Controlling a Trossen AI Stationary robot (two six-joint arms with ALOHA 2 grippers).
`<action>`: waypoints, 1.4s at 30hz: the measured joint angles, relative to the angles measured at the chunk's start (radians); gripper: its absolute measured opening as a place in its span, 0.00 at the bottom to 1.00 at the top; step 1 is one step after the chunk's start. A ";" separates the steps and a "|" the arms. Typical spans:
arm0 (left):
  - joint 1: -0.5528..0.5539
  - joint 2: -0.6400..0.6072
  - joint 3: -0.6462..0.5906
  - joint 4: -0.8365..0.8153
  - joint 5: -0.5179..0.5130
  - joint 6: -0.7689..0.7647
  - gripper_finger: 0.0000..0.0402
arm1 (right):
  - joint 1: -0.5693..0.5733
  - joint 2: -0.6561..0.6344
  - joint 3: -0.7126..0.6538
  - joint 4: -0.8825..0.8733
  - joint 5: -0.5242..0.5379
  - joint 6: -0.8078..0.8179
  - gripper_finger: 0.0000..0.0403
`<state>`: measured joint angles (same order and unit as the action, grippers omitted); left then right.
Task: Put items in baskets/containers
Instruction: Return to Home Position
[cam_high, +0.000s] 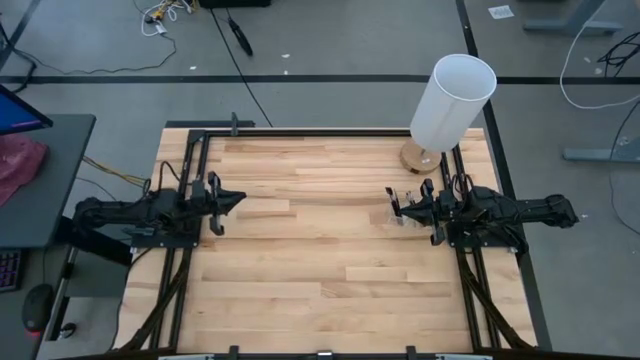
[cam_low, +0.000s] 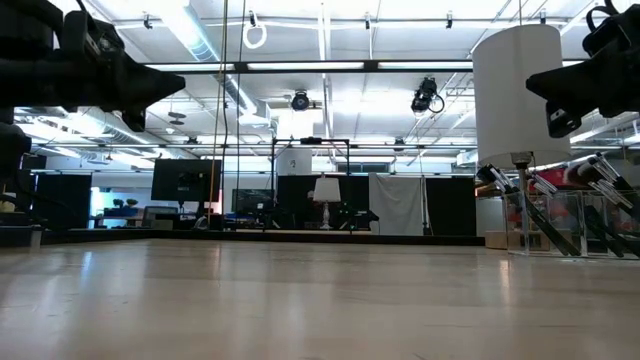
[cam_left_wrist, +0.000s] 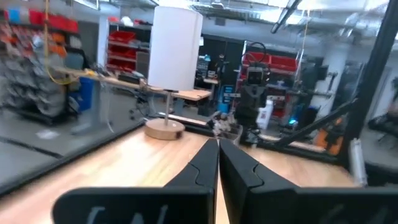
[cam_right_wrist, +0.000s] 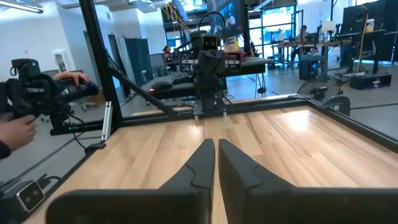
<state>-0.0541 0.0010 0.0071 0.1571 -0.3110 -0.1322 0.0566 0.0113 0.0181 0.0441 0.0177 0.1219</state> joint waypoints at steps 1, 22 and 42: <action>0.000 0.000 0.000 -0.001 0.007 -0.038 0.04 | 0.000 0.000 0.000 0.000 0.000 0.000 0.06; 0.007 0.005 0.000 -0.119 0.265 0.028 0.04 | 0.000 0.000 -0.001 0.000 0.000 0.000 0.06; 0.007 0.005 0.000 -0.091 0.263 -0.152 0.04 | 0.000 0.000 -0.001 0.000 0.000 0.000 0.06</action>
<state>-0.0467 0.0063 0.0067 0.0666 -0.0475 -0.2844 0.0567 0.0113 0.0174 0.0444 0.0181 0.1219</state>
